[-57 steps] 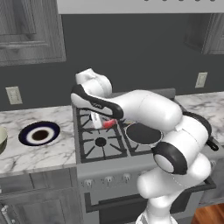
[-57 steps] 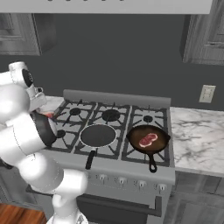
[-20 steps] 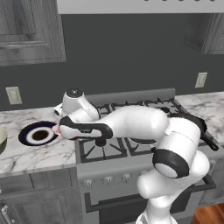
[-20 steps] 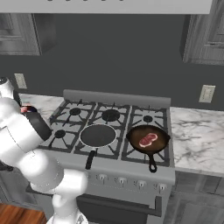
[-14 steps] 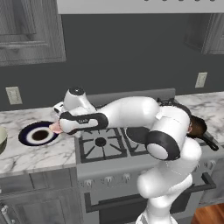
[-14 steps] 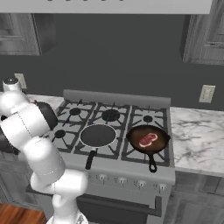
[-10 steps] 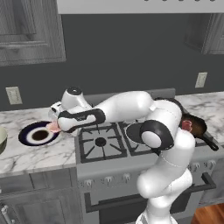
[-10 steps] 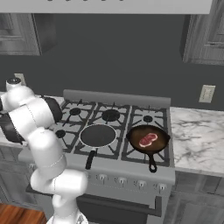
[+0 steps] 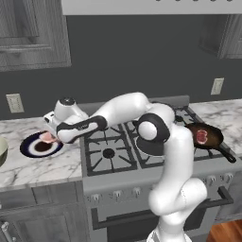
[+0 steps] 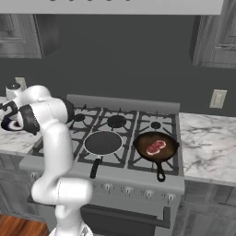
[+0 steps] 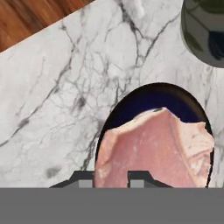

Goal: Place one of the steaks on the plate and the other in the bowl. Then place the bowl in the fridge.

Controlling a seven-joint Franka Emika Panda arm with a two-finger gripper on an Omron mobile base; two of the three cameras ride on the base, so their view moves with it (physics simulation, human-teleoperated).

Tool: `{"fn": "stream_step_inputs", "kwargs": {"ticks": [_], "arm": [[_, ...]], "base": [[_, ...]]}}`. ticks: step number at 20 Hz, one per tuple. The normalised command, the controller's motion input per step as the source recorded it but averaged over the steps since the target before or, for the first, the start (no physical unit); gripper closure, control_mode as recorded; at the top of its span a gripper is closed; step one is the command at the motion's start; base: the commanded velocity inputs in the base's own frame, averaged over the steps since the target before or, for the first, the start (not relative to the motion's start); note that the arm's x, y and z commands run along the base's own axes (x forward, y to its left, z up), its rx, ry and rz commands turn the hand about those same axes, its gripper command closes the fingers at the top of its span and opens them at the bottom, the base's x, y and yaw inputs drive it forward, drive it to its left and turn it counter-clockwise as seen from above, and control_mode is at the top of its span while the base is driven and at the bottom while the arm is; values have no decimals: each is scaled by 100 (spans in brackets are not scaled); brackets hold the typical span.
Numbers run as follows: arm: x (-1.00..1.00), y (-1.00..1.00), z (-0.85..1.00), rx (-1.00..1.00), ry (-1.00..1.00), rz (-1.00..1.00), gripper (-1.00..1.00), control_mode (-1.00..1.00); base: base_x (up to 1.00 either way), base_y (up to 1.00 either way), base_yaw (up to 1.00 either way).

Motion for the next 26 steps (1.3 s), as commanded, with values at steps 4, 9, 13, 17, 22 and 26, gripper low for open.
{"fn": "stream_step_inputs", "kwargs": {"ticks": [4,9,13,17,22,26], "arm": [[22,13,-25,1,12,0,100,-100],[20,9,-23,0,6,0,100,-100],[20,1,-25,0,0,0,100,-100],[14,16,-30,-2,0,0,100,-100],[18,15,-18,0,0,0,100,-100],[26,2,-4,0,0,0,100,-100]], "base": [[0,0,0],[0,0,0],[0,0,0],[0,0,0],[0,0,0],[0,0,0]]}}
